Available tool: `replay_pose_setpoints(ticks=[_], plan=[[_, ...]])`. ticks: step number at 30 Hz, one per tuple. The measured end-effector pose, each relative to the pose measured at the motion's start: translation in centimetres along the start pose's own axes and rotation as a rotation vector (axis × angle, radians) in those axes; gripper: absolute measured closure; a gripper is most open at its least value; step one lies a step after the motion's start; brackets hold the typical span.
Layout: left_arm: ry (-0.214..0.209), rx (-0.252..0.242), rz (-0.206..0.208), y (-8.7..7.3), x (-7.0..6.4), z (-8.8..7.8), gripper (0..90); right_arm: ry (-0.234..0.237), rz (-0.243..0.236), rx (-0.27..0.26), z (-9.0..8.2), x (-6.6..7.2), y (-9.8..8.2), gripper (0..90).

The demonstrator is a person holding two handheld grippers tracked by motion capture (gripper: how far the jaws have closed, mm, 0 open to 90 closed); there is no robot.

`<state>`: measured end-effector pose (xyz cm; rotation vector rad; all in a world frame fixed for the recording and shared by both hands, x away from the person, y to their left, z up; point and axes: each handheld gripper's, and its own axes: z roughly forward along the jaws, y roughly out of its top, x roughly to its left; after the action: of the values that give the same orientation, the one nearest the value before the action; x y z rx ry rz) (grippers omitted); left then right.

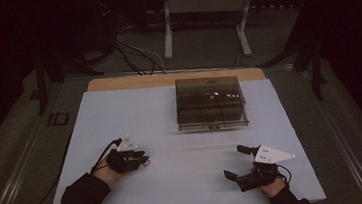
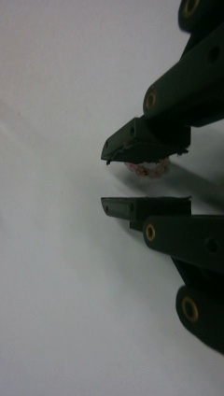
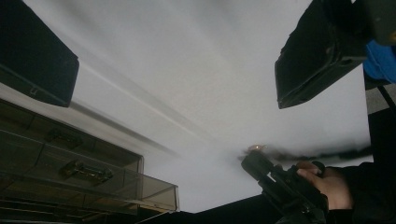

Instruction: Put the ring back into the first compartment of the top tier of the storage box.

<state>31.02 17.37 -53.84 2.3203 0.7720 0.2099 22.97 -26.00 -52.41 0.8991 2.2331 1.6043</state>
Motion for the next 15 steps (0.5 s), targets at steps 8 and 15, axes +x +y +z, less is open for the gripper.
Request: replay_pose_setpoints(ticks=[8,15], plan=[[-0.012,0.014,0.014,0.12,-0.2,0.06,88.2,-0.002,0.0,0.003,0.02,0.03,0.0,0.0],[-0.021,0.008,0.005,0.07,-0.06,0.04,89.4,-0.002,0.0,0.004,0.04,0.03,-0.01,0.0]])
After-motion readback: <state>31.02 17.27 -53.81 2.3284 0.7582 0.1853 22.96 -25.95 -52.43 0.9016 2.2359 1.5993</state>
